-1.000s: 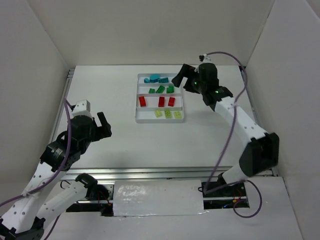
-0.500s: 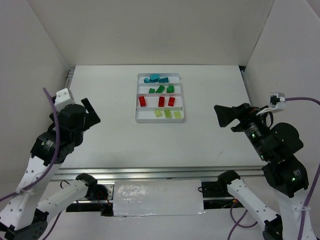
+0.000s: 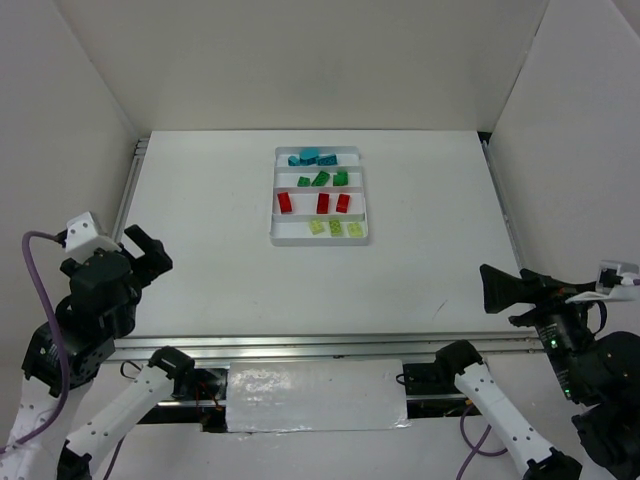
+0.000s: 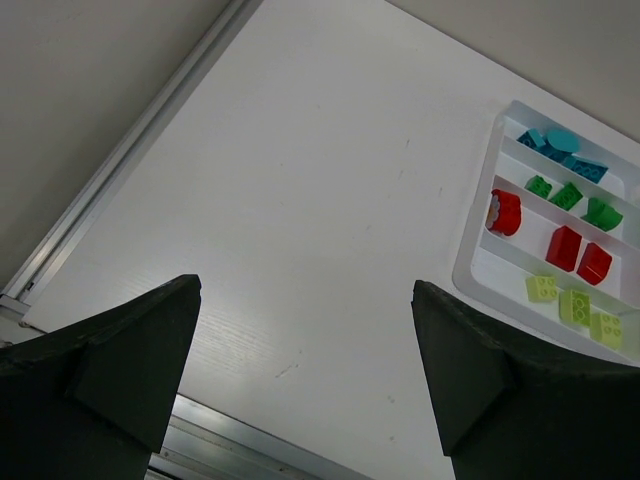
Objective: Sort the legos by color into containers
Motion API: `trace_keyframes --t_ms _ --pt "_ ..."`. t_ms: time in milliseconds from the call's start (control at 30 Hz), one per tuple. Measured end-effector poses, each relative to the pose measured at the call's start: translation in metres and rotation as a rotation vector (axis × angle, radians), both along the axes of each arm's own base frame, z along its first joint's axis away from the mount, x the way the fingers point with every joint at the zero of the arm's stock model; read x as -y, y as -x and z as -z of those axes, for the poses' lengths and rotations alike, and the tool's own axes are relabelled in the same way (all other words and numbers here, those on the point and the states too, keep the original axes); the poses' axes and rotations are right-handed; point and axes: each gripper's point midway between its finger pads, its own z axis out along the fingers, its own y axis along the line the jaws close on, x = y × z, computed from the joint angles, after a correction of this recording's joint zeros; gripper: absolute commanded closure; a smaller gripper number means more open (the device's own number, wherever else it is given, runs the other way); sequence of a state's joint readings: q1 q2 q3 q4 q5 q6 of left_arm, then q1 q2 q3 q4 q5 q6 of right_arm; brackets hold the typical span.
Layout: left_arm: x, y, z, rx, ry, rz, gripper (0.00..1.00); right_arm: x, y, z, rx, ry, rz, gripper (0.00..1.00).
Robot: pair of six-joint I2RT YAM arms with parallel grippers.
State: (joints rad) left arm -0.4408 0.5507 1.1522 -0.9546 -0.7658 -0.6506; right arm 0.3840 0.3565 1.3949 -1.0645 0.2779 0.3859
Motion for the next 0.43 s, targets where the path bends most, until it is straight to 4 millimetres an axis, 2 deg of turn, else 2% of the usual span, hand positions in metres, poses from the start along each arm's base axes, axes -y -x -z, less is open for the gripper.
trace_keyframes --t_ms 100,333,433 --pt "-0.004 0.003 0.012 -0.008 -0.010 -0.014 0.00 0.007 0.003 0.004 -0.005 0.006 0.029 0.00" --pt "-0.002 -0.004 0.042 -0.060 -0.033 -0.024 0.00 0.007 -0.007 0.013 -0.047 0.030 0.040 0.00" --pt "-0.001 -0.005 0.044 -0.063 -0.035 -0.024 0.00 0.006 -0.010 0.015 -0.060 0.036 0.041 0.00"
